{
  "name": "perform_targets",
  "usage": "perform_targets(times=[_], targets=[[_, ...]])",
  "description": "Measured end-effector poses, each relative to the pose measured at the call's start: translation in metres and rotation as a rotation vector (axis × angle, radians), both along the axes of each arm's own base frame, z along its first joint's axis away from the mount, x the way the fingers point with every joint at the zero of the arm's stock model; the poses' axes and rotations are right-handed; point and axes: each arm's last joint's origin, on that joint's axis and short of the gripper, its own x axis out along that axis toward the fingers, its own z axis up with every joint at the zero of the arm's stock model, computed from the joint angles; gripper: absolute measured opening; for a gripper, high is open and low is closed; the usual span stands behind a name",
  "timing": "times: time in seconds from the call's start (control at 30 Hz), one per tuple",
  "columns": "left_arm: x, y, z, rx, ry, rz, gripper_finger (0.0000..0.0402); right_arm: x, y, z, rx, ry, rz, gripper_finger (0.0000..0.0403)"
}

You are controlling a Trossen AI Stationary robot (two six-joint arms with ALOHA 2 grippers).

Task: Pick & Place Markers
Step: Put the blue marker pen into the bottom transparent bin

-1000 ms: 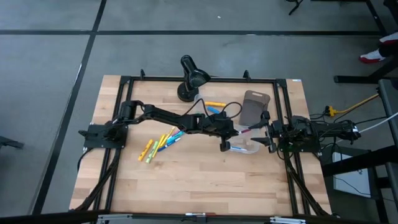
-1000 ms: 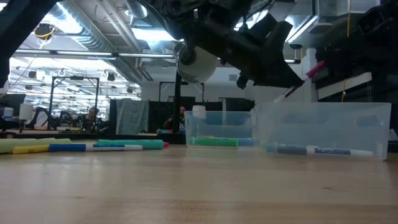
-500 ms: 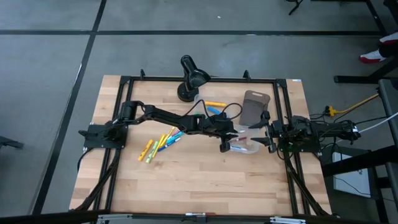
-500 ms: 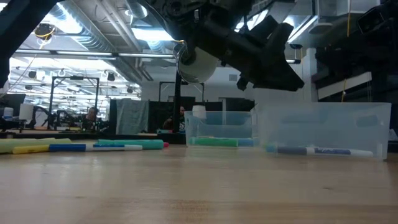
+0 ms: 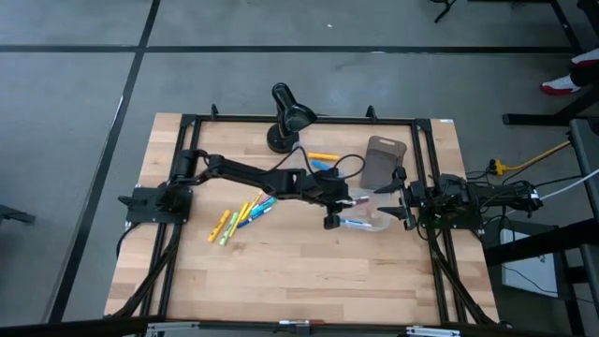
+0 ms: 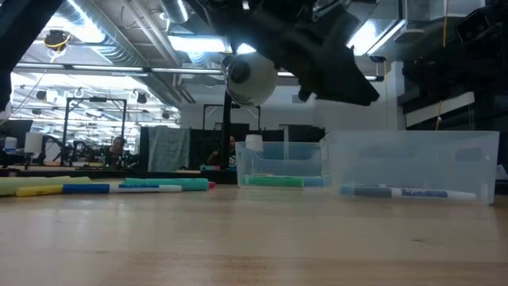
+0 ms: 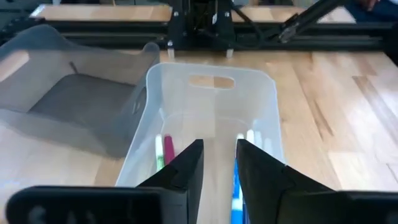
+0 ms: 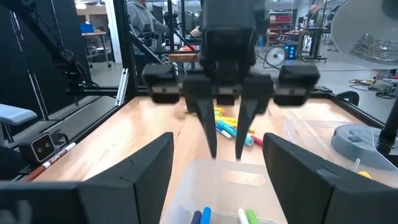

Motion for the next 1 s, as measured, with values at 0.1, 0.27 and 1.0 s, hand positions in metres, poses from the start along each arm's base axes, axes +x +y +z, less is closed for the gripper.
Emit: perform_targets(times=[0.1, 0.27, 1.0], targets=[[-0.009, -0.002, 0.012, 0.001, 0.039, -0.004, 0.0086, 0.000, 0.000, 0.000, 0.000, 0.000, 0.000, 0.0244], [-0.026, -0.011, 0.031, 0.007, 0.116, -0.021, 0.0079, 0.000, 0.000, 0.000, 0.000, 0.000, 0.000, 0.0244], [-0.092, -0.086, 0.044, 0.184, 0.450, -0.006, 0.0061, 0.000, 0.000, 0.000, 0.000, -0.001, 0.000, 0.0244]])
